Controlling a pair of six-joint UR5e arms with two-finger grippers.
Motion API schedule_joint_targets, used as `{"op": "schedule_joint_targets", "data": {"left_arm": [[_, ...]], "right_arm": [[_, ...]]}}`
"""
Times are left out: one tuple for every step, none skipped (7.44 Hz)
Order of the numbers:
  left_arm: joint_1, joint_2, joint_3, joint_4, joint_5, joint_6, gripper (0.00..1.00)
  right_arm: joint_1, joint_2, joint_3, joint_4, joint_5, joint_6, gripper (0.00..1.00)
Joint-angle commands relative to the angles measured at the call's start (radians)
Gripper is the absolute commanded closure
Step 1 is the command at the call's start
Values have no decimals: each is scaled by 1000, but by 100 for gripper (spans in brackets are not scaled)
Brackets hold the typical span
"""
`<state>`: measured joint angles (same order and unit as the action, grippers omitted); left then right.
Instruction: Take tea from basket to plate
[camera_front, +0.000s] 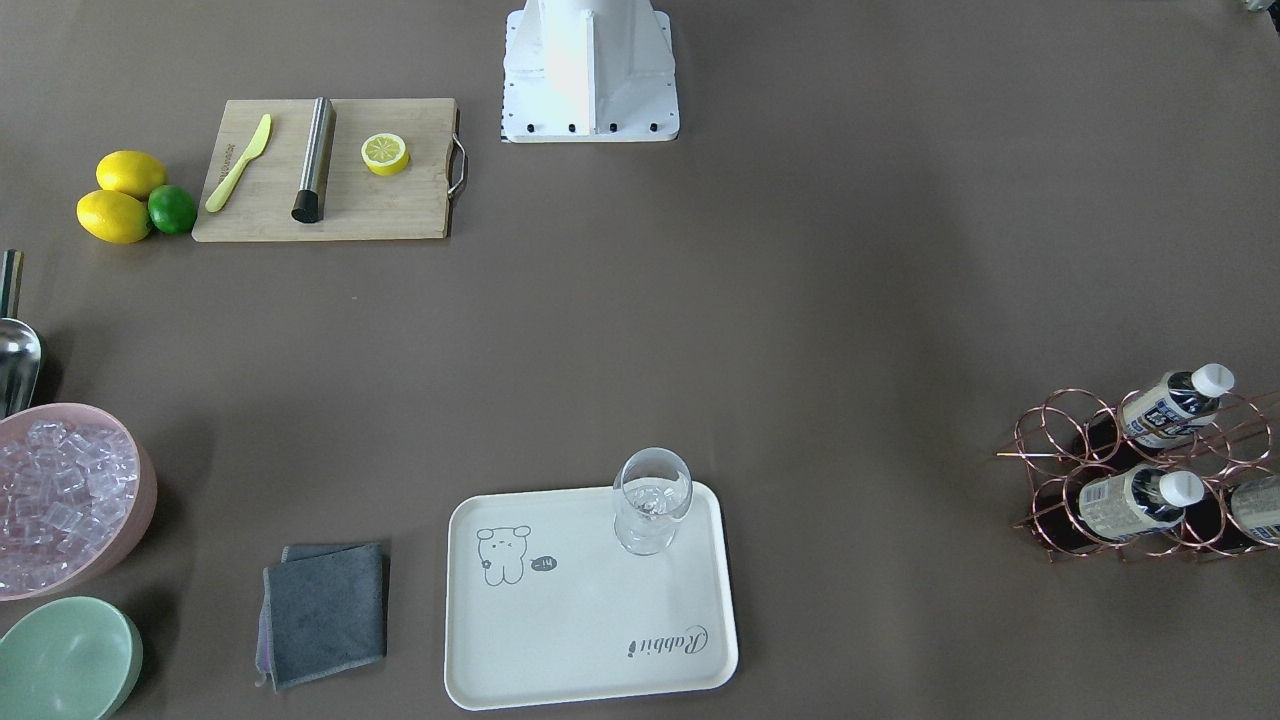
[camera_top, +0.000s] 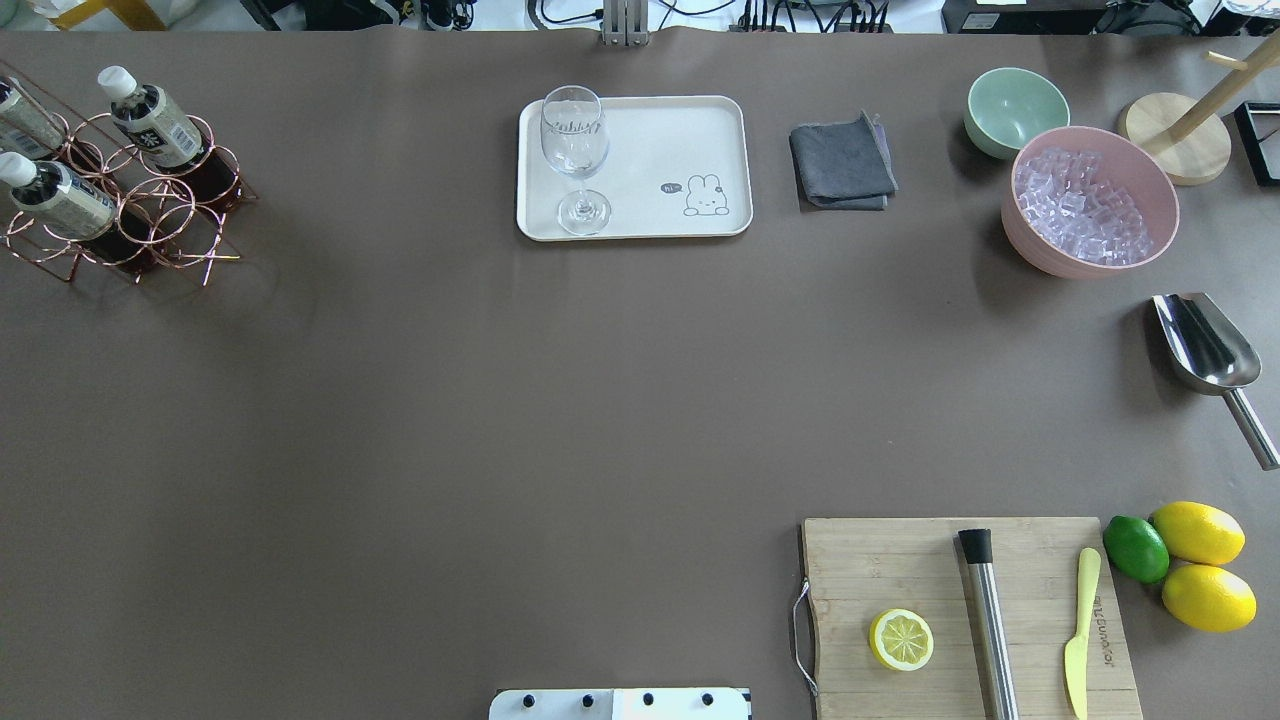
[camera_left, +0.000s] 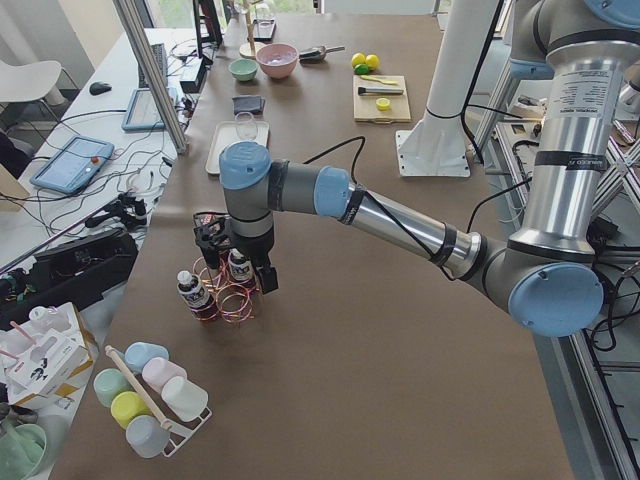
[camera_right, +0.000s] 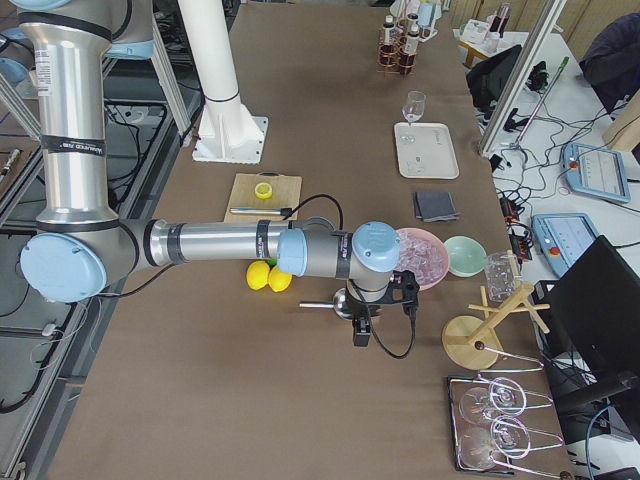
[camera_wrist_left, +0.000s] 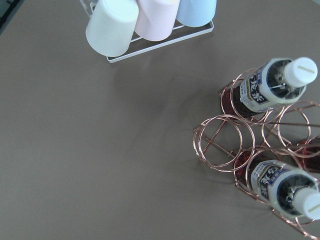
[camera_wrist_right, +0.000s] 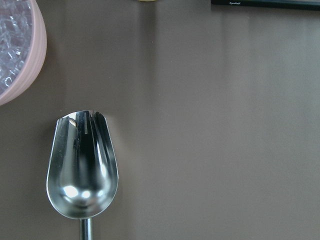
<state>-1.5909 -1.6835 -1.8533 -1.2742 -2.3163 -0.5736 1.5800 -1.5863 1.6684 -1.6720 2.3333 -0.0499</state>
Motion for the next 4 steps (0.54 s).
{"op": "schedule_joint_targets", "data": {"left_arm": [[22, -120, 66, -2, -3, -518, 2], [25, -154, 106, -23, -6, -593, 2], [26, -172, 109, -19, -21, -686, 2], [23, -182, 117, -33, -28, -838, 2]], "right_arm": [[0, 8, -2, -2, -2, 4, 0], [0, 11, -6, -3, 0, 4, 0], [0, 12, -7, -3, 0, 4, 0], [0, 12, -6, -3, 1, 7, 0]]}}
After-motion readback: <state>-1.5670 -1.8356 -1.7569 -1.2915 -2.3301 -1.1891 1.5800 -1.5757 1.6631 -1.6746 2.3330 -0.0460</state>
